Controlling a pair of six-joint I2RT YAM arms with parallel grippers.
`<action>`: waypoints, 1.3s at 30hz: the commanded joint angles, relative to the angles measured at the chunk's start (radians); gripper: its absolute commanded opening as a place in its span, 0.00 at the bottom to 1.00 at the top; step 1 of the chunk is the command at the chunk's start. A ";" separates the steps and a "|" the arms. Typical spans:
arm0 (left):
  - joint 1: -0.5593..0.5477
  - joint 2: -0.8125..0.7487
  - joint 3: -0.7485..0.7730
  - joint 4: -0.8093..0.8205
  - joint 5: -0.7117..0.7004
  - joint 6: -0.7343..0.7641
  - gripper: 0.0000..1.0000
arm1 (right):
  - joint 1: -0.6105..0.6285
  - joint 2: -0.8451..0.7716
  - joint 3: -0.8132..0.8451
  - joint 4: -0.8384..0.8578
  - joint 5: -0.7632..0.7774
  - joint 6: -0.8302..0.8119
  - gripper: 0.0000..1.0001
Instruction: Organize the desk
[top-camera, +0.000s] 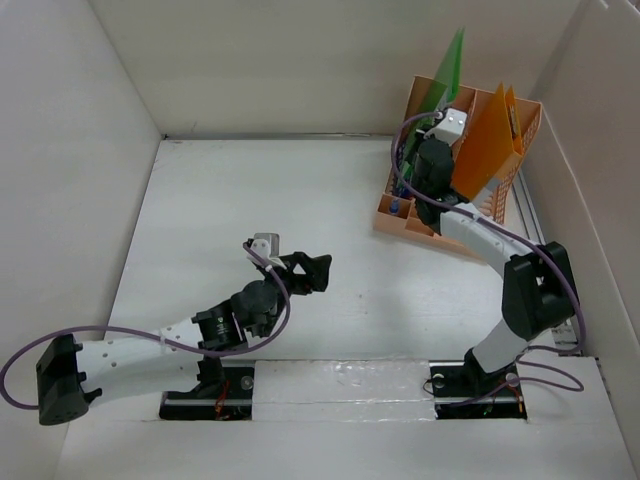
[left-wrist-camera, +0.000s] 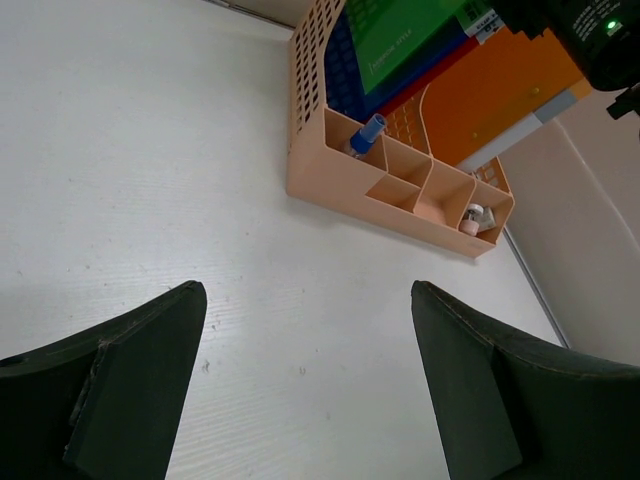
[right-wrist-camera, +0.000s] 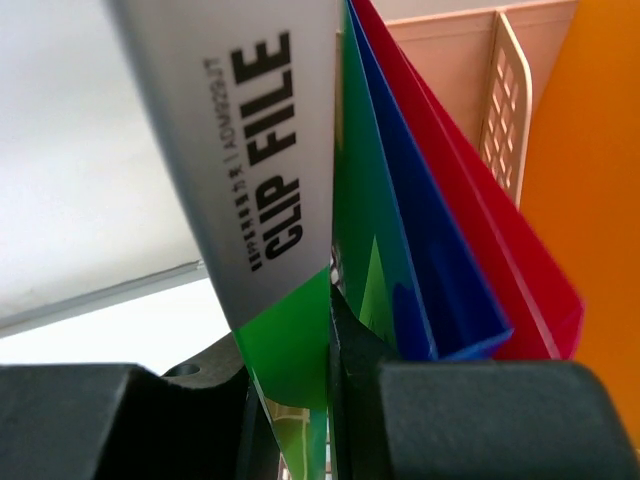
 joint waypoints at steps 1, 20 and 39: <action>0.003 0.002 -0.001 0.046 -0.029 0.014 0.79 | -0.004 0.009 -0.031 0.204 0.049 0.001 0.00; 0.003 0.039 0.002 0.053 -0.026 0.017 0.80 | 0.069 0.121 -0.049 0.077 0.153 0.173 0.00; 0.003 0.127 0.049 0.067 0.043 0.028 0.81 | 0.036 0.086 -0.035 0.103 0.235 0.060 0.00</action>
